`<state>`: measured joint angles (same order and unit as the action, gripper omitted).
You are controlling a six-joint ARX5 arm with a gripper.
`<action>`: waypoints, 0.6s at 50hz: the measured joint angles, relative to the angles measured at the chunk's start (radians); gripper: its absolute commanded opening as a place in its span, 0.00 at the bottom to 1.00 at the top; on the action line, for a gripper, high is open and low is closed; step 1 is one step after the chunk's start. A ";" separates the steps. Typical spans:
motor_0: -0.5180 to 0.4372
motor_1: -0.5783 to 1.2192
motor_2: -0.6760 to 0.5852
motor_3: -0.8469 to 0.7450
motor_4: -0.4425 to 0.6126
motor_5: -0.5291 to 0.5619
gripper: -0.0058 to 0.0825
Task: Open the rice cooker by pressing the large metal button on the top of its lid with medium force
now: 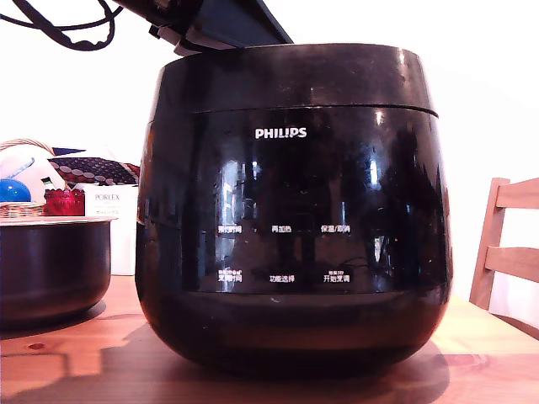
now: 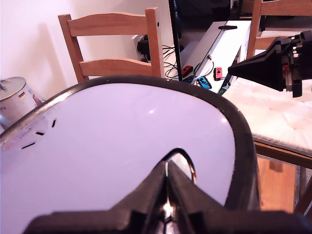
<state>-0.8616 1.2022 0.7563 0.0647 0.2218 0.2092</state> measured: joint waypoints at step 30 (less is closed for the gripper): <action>0.016 -0.081 -0.067 0.175 0.002 -0.132 0.04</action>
<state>-0.8459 1.1210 0.6891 0.2401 0.2241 0.0772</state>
